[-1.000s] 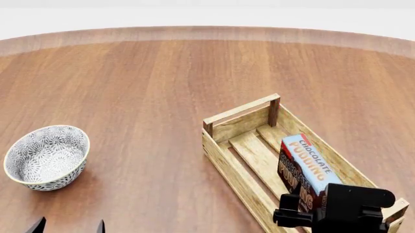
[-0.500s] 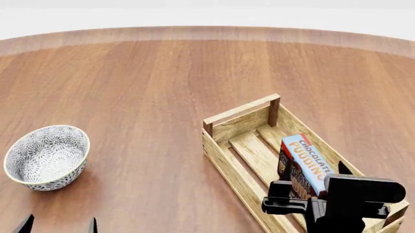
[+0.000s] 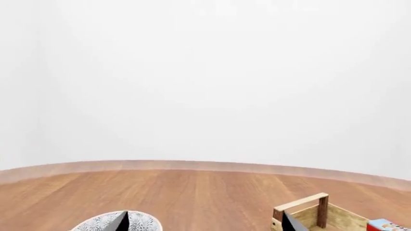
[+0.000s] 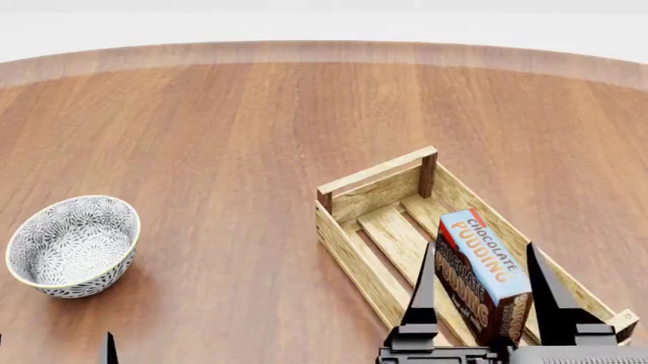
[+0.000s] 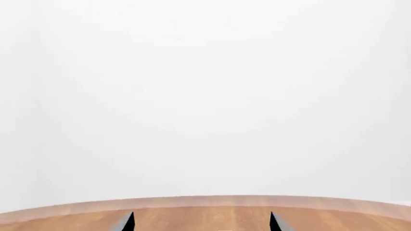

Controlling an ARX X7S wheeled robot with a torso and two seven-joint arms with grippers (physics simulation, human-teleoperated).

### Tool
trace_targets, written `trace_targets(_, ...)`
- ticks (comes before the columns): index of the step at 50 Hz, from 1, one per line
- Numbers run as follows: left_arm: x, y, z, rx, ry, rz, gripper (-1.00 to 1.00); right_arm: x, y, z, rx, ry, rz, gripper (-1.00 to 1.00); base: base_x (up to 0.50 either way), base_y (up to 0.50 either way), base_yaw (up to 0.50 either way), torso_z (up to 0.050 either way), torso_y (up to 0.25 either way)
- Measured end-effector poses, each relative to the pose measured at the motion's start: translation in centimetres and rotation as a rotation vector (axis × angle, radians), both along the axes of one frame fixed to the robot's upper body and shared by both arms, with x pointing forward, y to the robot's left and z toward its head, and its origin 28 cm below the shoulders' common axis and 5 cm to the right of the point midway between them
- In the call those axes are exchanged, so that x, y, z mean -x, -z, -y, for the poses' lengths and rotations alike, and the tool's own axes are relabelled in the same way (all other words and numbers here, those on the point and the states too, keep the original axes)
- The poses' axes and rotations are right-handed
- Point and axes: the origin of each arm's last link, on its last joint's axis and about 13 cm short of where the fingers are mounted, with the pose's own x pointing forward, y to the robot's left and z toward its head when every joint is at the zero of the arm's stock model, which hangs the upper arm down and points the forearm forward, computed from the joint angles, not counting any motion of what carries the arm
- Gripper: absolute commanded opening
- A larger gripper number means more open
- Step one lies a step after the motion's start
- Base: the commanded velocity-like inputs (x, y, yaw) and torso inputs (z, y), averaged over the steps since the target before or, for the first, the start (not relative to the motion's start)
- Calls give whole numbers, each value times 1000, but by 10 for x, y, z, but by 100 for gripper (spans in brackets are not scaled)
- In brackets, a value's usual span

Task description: Pick up the chocolate pudding and put it in the tray.

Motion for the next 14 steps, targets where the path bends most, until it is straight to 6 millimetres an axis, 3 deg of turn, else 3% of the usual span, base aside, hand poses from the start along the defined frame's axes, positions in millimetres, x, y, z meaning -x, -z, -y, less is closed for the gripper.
trace_targets(14,5,-5,0,6,5,21,100,11,-2,-6,-7,-19,46,100,0,0,0,0,0)
